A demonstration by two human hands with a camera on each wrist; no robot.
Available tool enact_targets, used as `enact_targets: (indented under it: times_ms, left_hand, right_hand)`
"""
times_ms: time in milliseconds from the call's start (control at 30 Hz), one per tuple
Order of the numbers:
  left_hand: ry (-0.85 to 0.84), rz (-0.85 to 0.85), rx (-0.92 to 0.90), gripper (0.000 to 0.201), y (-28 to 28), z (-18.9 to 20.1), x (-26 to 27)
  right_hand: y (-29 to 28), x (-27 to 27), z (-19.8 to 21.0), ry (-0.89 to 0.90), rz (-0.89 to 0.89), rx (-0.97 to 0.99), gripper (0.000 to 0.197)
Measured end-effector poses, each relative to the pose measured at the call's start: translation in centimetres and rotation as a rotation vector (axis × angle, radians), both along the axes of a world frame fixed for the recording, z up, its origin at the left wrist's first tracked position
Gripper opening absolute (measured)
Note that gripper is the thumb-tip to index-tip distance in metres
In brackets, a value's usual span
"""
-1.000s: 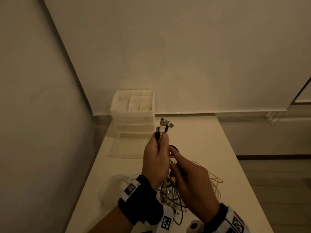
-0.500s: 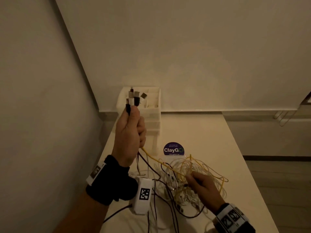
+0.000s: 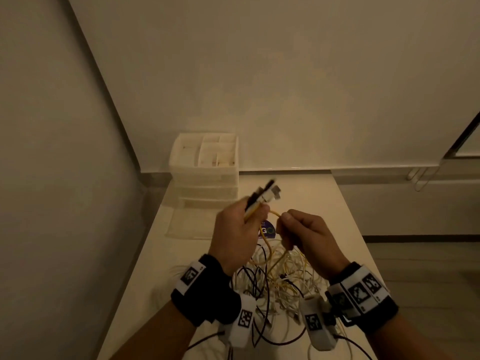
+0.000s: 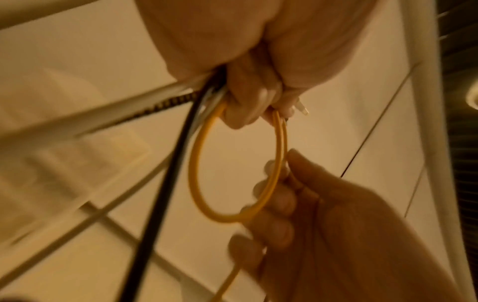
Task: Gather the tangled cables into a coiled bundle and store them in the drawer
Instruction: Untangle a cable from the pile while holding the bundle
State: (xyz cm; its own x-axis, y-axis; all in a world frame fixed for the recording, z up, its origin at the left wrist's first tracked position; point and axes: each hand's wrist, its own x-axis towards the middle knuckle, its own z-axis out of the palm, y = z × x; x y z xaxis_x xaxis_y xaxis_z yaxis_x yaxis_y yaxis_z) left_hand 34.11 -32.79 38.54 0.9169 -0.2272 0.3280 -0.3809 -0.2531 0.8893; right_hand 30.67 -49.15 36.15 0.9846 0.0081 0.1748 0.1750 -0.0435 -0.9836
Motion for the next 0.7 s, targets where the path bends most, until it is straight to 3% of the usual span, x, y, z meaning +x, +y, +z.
enact_targets:
  times_ms: [167, 267, 367, 500, 567, 633, 700]
  left_hand:
    - [-0.101, 0.263, -0.189, 0.024, 1.9, 4.8, 2.7]
    - [-0.104, 0.379, -0.331, 0.022, 4.7, 5.5, 4.9]
    - [-0.147, 0.381, -0.16, 0.012, 5.5, 5.0, 4.2]
    - [-0.265, 0.481, -0.012, 0.025, 4.6, 3.9, 1.3]
    - [-0.305, 0.37, 0.079, 0.025, 3.6, 3.4, 0.2]
    - [-0.202, 0.083, 0.162, 0.027, 2.2, 2.6, -0.6]
    - [-0.118, -0.09, 0.272, 0.023, 0.8, 1.3, -0.7]
  right_hand:
    - [0.3, -0.2, -4.9, 0.041, -0.04, -0.169, 0.036]
    - [-0.3, -0.4, -8.0, 0.114, -0.116, -0.217, 0.035]
    - [-0.4, -0.3, -8.4, 0.174, -0.21, -0.143, 0.034]
    - [-0.6, 0.8, -7.1, 0.186, -0.28, 0.08, 0.038]
    - [-0.5, 1.1, -6.1, 0.181, -0.232, 0.137, 0.044]
    - [-0.2, 1.0, -4.6, 0.152, -0.143, 0.177, 0.052]
    - [0.1, 0.7, -2.7, 0.118, -0.062, 0.237, 0.054]
